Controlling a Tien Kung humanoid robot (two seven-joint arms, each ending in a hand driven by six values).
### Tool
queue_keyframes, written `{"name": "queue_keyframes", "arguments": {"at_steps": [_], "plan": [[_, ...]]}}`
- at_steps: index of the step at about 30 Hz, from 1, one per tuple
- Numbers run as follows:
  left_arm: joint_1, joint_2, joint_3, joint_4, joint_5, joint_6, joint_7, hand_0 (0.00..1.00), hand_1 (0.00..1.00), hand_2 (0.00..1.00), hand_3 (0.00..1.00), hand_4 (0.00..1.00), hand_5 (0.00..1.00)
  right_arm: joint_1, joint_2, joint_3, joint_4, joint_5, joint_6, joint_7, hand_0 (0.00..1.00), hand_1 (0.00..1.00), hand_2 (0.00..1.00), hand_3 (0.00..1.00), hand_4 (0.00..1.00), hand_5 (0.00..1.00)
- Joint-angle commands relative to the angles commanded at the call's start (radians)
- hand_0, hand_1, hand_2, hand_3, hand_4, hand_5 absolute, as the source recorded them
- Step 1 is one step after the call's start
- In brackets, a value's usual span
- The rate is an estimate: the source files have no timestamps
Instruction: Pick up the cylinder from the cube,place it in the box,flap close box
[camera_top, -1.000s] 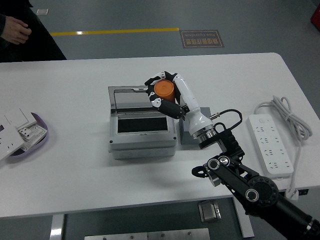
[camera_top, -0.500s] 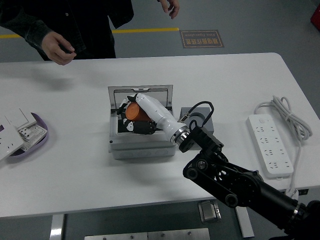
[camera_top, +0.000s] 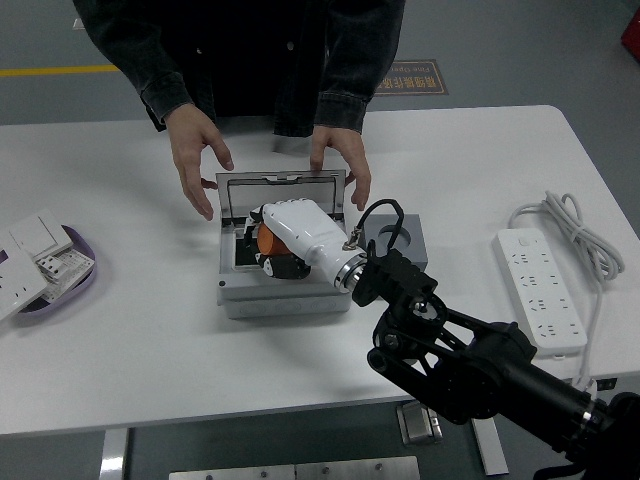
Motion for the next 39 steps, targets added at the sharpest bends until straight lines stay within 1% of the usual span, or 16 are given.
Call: {"name": "queue_keyframes", "arguments": {"at_steps": [3,4,9,10,15,16,21,22,27,28,33,34,37,39], "plan": [[0.0,0.001,-0.002,0.0,0.002,-0.001,0.001,0.601,0.586,0.563,0.604,0.669,0.283,0.0,-0.001,-0.003,-0.004,0.007,0.007,0.001,0.133,0.332,0.443,0.386,0.043,0.002],[0.0,0.001,-0.002,0.0,0.003,-0.001,0.001,0.602,0.585,0.563,0.605,0.67,0.284,0.0,-0.001,-0.004,-0.006,0.011,0.015,-0.002,0.363,0.482,0.504,0.465,0.236,0.002],[0.002,0.002,-0.002,0.0,0.003,0.0,0.002,0.602,0.585,0.563,0.605,0.67,0.284,0.0,-0.002,-0.004,-0.015,0.019,0.067,-0.024,0.363,0.482,0.504,0.465,0.236,0.002],[0.002,0.002,-0.002,0.0,0.003,0.0,0.003,0.602,0.587,0.563,0.605,0.67,0.284,0.0,-0.002,-0.003,-0.016,0.019,0.076,-0.028,0.657,0.607,0.57,0.591,0.493,0.002],[0.004,0.002,0.001,0.0,-0.001,0.002,0.004,0.602,0.587,0.563,0.605,0.67,0.284,0.001,-0.003,0.003,-0.018,0.015,0.1,-0.041,0.657,0.607,0.57,0.591,0.493,0.002],[0.005,0.002,0.002,0.0,-0.001,0.002,0.005,0.602,0.585,0.564,0.605,0.671,0.286,0.001,-0.004,0.004,-0.017,0.013,0.102,-0.042,0.744,0.657,0.645,0.669,0.547,0.161],[0.006,0.003,0.003,0.0,-0.003,0.003,0.005,0.602,0.585,0.564,0.605,0.671,0.286,0.002,-0.005,0.009,-0.013,0.006,0.103,-0.043,0.744,0.657,0.645,0.669,0.547,0.161],[0.006,0.003,0.003,0.0,-0.003,0.003,0.005,0.602,0.585,0.563,0.604,0.671,0.285,0.002,-0.005,0.009,-0.012,0.005,0.103,-0.043,0.873,0.706,0.689,0.699,0.611,0.248],[0.005,0.002,0.003,0.0,-0.003,0.002,0.004,0.602,0.585,0.563,0.604,0.671,0.285,0.0,-0.007,0.017,-0.006,0.011,0.098,-0.037,0.873,0.706,0.689,0.699,0.611,0.248],[0.005,0.001,0.003,0.0,-0.002,0.002,0.004,0.602,0.586,0.563,0.604,0.67,0.283,-0.001,-0.008,0.019,-0.004,0.015,0.096,-0.035,0.882,0.712,0.698,0.71,0.664,0.267],[0.005,0.001,0.003,0.0,-0.002,0.002,0.004,0.602,0.586,0.563,0.604,0.67,0.283,-0.005,-0.011,0.025,-0.002,0.053,0.084,-0.024,0.882,0.712,0.698,0.71,0.664,0.267],[0.004,0.001,0.003,0.0,-0.002,0.002,0.004,0.602,0.584,0.564,0.604,0.669,0.282,-0.007,-0.013,0.024,0.0,0.069,0.078,-0.016,0.88,0.711,0.699,0.71,0.68,0.287],[0.004,0.0,0.005,0.0,-0.004,0.002,0.003,0.602,0.584,0.564,0.604,0.669,0.282,-0.02,-0.026,0.021,0.014,0.163,0.047,0.037,0.88,0.711,0.699,0.71,0.68,0.287],[0.005,-0.001,0.006,0.0,-0.006,0.003,0.003,0.602,0.584,0.564,0.604,0.669,0.282,-0.033,-0.045,0.02,0.043,0.241,0.022,0.082,0.88,0.711,0.699,0.71,0.68,0.287]]}}
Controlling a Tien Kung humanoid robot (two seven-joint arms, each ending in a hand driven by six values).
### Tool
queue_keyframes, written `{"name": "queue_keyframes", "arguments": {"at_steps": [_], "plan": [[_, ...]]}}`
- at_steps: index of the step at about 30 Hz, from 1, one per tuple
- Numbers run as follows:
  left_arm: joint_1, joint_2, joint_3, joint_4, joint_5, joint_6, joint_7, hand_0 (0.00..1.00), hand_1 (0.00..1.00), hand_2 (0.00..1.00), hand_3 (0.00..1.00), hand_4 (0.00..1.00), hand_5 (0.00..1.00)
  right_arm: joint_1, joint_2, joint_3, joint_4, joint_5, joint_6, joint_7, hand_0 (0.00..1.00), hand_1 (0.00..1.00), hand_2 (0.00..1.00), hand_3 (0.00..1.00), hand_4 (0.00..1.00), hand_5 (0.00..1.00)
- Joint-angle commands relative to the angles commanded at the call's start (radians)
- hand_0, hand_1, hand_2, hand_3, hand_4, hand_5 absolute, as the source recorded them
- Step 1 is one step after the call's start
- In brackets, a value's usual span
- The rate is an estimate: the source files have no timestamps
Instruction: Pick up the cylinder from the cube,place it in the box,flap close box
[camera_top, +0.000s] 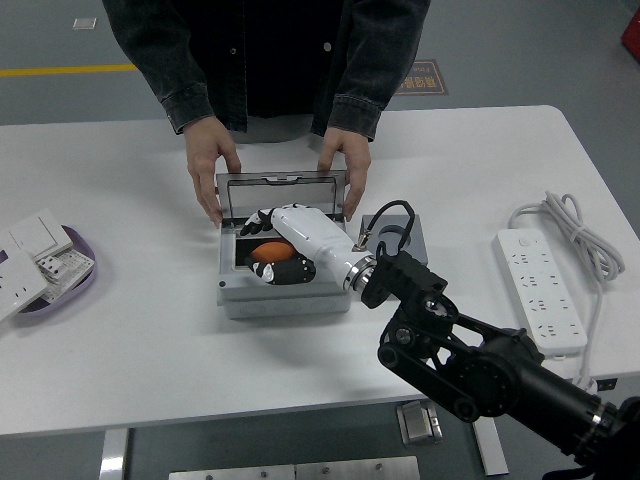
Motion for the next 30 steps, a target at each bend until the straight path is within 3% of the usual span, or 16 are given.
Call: {"name": "queue_keyframes", "arguments": {"at_steps": [4,9,12,13,18,19,24,30], "plan": [[0.002,-0.002,0.002,0.0,0.0,0.001,0.002,0.602,0.586,0.563,0.604,0.668,0.281,0.004,-0.039,0.017,0.073,0.154,-0.042,0.065,0.876,0.706,0.695,0.713,0.695,0.303],[0.0,0.0,0.0,0.0,0.005,0.0,0.002,0.602,0.586,0.562,0.603,0.668,0.281,0.073,-0.086,0.049,0.126,0.305,-0.072,0.063,0.833,0.676,0.676,0.707,0.697,0.305],[-0.003,0.004,-0.003,0.0,0.011,-0.001,0.002,0.602,0.586,0.562,0.603,0.668,0.281,0.126,-0.103,0.052,0.087,0.367,-0.074,0.058,0.833,0.676,0.676,0.707,0.697,0.305],[-0.004,0.004,-0.003,0.0,0.013,-0.001,0.002,0.602,0.586,0.562,0.603,0.667,0.282,0.141,-0.106,0.05,0.071,0.381,-0.073,0.058,0.739,0.641,0.656,0.696,0.692,0.312],[-0.008,0.007,-0.008,0.0,0.023,-0.002,0.004,0.602,0.586,0.562,0.603,0.667,0.282,0.204,-0.108,0.026,-0.043,0.442,-0.064,0.068,0.739,0.641,0.656,0.696,0.692,0.312],[-0.009,0.007,-0.009,0.0,0.025,-0.003,0.005,0.602,0.586,0.563,0.603,0.665,0.282,0.209,-0.108,0.021,-0.06,0.451,-0.063,0.072,0.689,0.62,0.647,0.691,0.682,0.312],[-0.01,0.007,-0.011,0.0,0.031,-0.004,0.005,0.602,0.586,0.563,0.603,0.665,0.282,0.224,-0.11,-0.012,-0.164,0.491,-0.059,0.09,0.689,0.62,0.647,0.691,0.682,0.312],[-0.007,0.004,-0.008,0.0,0.026,-0.003,0.004,0.602,0.586,0.563,0.603,0.664,0.284,0.205,-0.134,-0.043,-0.139,0.482,-0.066,0.085,0.678,0.616,0.643,0.69,0.677,0.311]]}}
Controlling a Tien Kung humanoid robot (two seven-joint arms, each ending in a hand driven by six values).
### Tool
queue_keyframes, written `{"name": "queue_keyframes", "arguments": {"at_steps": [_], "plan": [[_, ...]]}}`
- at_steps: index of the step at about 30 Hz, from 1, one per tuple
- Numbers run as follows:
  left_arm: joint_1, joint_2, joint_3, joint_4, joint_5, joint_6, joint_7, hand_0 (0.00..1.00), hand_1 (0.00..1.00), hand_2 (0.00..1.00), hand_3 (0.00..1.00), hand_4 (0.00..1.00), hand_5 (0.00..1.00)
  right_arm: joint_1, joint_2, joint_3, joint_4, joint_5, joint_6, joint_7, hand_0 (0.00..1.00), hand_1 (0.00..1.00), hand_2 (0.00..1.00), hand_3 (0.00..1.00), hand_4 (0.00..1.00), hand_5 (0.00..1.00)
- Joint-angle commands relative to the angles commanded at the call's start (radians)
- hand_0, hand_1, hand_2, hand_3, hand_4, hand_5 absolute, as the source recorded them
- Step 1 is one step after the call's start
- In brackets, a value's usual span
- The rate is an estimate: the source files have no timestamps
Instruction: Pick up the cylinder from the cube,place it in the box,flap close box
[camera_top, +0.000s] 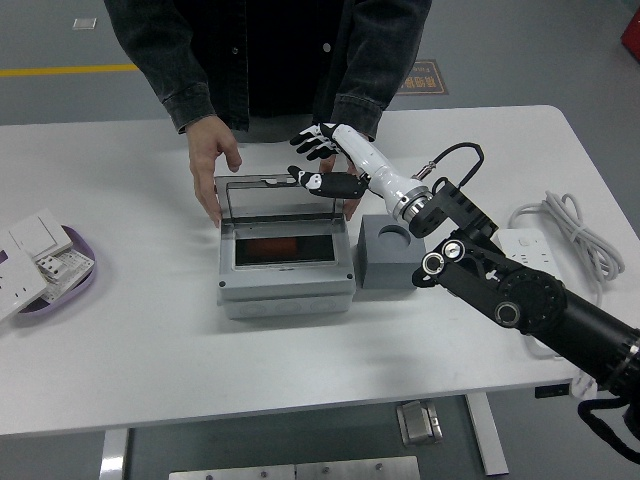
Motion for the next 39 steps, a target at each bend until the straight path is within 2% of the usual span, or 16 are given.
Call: {"name": "queue_keyframes", "arguments": {"at_steps": [12,13,18,19,24,30,35,39], "plan": [[0.002,-0.005,0.005,0.0,-0.012,0.0,-0.009,0.602,0.585,0.562,0.602,0.663,0.285,-0.079,-0.097,-0.041,0.198,-0.068,-0.023,-0.034,0.652,0.608,0.642,0.689,0.672,0.317],[0.002,-0.006,0.005,0.0,-0.013,0.0,-0.01,0.602,0.585,0.563,0.603,0.663,0.287,-0.085,-0.102,-0.042,0.21,-0.074,-0.024,-0.037,0.565,0.601,0.639,0.687,0.663,0.32],[0.004,-0.008,0.016,0.0,-0.025,-0.001,-0.016,0.602,0.585,0.563,0.603,0.663,0.287,-0.128,-0.128,-0.049,0.282,-0.121,-0.032,-0.066,0.565,0.601,0.639,0.687,0.663,0.32],[0.004,-0.008,0.019,0.0,-0.028,-0.001,-0.018,0.602,0.585,0.563,0.603,0.663,0.288,-0.137,-0.131,-0.052,0.293,-0.127,-0.033,-0.072,0.513,0.591,0.632,0.686,0.644,0.319],[0.005,-0.01,0.027,0.0,-0.035,0.0,-0.022,0.602,0.585,0.563,0.603,0.663,0.288,-0.179,-0.125,-0.072,0.309,-0.118,-0.034,-0.076,0.513,0.591,0.632,0.686,0.644,0.319],[0.006,-0.011,0.032,0.0,-0.039,0.0,-0.024,0.601,0.585,0.563,0.603,0.663,0.288,-0.211,-0.125,-0.043,0.309,-0.091,-0.035,-0.068,0.496,0.589,0.633,0.686,0.629,0.316],[0.006,-0.011,0.029,0.0,-0.036,0.0,-0.025,0.601,0.585,0.562,0.603,0.663,0.288,-0.242,-0.14,0.041,0.318,-0.096,-0.042,-0.058,0.49,0.589,0.635,0.689,0.615,0.319],[0.008,-0.009,0.031,0.0,-0.039,0.001,-0.024,0.601,0.585,0.562,0.603,0.663,0.288,-0.292,-0.153,0.155,0.342,-0.128,-0.049,-0.045,0.488,0.587,0.636,0.69,0.614,0.315]]}}
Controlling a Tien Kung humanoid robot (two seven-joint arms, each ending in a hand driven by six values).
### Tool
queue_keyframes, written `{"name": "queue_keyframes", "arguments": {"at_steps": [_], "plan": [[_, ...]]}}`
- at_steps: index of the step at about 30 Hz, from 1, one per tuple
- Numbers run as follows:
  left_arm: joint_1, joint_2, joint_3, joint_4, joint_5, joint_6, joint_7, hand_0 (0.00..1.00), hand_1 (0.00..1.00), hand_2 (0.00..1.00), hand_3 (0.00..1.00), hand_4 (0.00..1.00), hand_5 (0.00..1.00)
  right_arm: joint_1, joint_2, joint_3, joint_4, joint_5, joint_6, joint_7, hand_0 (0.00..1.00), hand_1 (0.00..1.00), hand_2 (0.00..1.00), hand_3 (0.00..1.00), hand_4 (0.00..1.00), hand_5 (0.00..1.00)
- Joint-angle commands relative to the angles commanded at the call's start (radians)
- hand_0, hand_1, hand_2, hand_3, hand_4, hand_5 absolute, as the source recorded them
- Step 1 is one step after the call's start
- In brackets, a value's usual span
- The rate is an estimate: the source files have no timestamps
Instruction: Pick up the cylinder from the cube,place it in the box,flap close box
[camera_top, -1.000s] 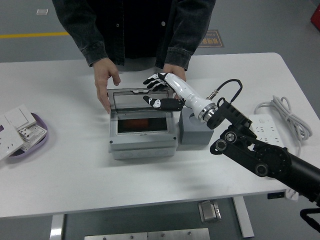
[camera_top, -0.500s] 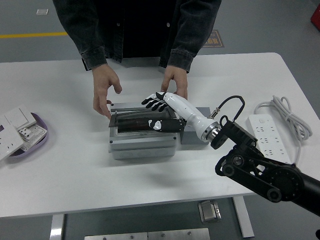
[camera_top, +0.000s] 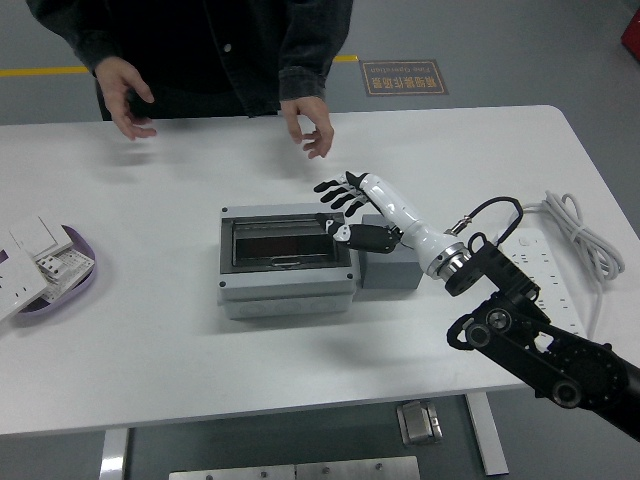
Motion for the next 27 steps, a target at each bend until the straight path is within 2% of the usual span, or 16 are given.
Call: {"name": "queue_keyframes", "arguments": {"at_steps": [7,14,18,21,27], "plan": [[0.01,0.01,0.007,0.0,-0.013,0.006,0.009,0.601,0.585,0.562,0.603,0.663,0.288,-0.108,0.025,0.213,0.008,-0.018,0.0,0.036,0.49,0.576,0.635,0.689,0.609,0.314],[0.003,0.018,-0.002,0.0,0.0,0.001,0.012,0.601,0.584,0.562,0.602,0.664,0.289,-0.217,0.093,0.412,0.021,-0.166,0.032,0.006,0.494,0.565,0.632,0.685,0.599,0.318],[0.006,0.026,-0.01,0.0,0.012,-0.003,0.016,0.601,0.585,0.563,0.602,0.665,0.291,-0.265,0.136,0.507,0.014,-0.202,0.034,0.01,0.511,0.569,0.63,0.683,0.587,0.325],[0.013,0.033,-0.013,0.0,0.015,-0.004,0.018,0.601,0.585,0.563,0.602,0.665,0.291,-0.277,0.149,0.547,0.0,-0.204,0.035,0.013,0.511,0.569,0.63,0.683,0.587,0.325],[0.019,0.037,-0.016,0.0,0.022,-0.005,0.017,0.601,0.585,0.562,0.602,0.665,0.29,-0.284,0.154,0.555,-0.001,-0.163,0.035,0.028,0.517,0.57,0.628,0.683,0.582,0.324]]}}
